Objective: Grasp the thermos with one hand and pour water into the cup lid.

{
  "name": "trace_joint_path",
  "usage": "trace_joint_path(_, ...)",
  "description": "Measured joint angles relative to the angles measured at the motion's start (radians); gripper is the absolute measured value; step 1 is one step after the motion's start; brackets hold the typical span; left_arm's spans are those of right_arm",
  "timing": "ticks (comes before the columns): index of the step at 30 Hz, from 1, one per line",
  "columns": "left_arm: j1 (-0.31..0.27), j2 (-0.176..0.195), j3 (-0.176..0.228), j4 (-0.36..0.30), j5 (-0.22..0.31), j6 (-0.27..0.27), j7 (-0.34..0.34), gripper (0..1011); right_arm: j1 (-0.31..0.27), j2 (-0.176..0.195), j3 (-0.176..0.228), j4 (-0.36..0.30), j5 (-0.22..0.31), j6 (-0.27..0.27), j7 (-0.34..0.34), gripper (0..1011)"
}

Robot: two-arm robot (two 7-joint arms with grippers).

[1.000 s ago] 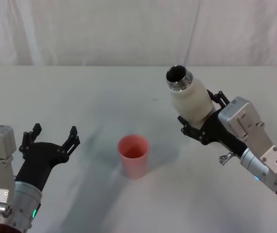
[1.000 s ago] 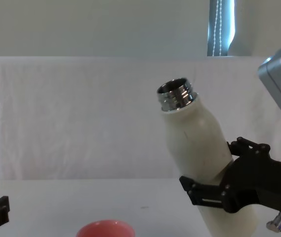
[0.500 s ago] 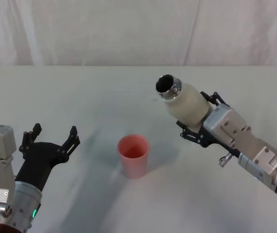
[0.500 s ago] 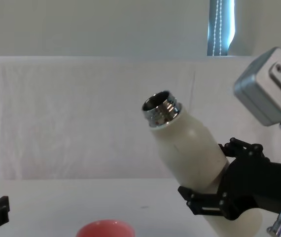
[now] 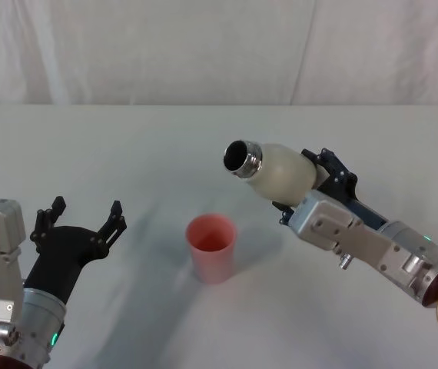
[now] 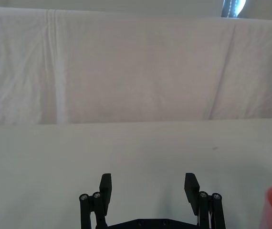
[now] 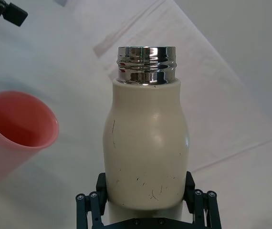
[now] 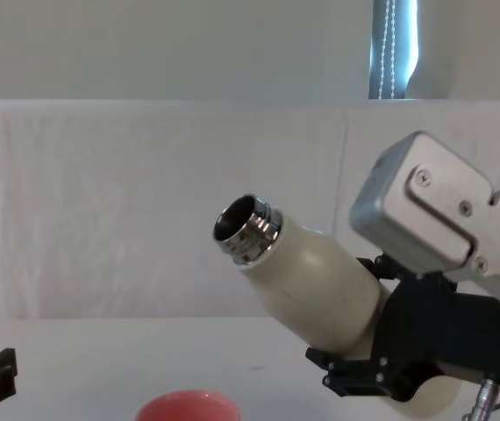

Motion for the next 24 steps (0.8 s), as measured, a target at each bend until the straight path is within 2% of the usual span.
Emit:
trace_joint_path(4,0.000,0.000,0.000,0.000,0.000,0.000,0.000,1001,0.002,0.001,-0.008,-0.001,-0.045,-0.004,-0.021,951)
trace_joint_path(13,0.000,0.000,0.000,0.000,0.000,0.000,0.000,1001,0.007,0.005,-0.026,-0.002,-0.108,-0.017,-0.030,951)
trace_joint_path(24,0.000,0.000,0.000,0.000,0.000,0.000,0.000,1001,0.019,0.010,-0.071,0.009,-0.194,-0.029,-0.031,951)
